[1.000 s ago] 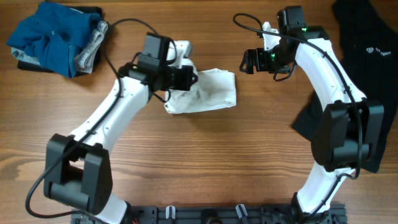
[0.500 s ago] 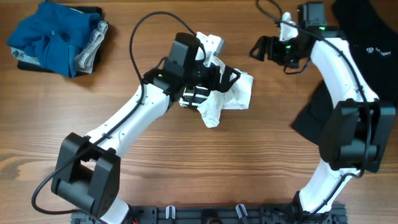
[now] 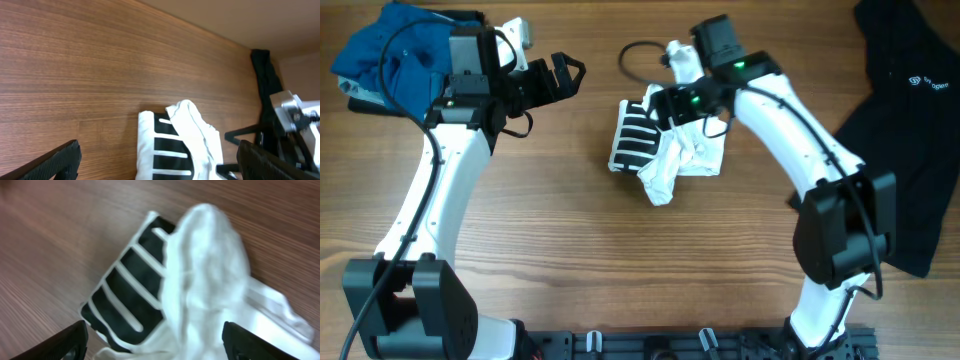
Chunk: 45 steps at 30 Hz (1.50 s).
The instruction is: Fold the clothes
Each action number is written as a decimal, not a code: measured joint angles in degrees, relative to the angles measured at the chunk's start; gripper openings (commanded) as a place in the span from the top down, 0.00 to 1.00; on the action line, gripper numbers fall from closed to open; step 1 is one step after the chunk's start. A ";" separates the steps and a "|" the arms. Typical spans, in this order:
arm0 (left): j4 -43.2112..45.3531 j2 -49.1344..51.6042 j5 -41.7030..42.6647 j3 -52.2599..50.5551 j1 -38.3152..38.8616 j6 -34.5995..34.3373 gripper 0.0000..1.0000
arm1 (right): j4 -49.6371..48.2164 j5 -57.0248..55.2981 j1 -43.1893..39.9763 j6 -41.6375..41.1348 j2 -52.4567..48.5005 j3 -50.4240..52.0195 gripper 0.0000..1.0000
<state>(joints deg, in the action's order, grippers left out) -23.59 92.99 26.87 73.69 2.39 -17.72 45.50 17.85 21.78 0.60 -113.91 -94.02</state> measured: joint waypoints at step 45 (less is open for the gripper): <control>-6.08 0.00 -7.82 0.00 0.00 1.11 0.00 | 9.88 2.14 -18.51 -6.43 -4.24 -0.09 0.21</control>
<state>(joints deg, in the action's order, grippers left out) -29.67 92.99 19.05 73.69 2.39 -16.60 55.37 19.99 3.27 -5.82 -118.15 -94.11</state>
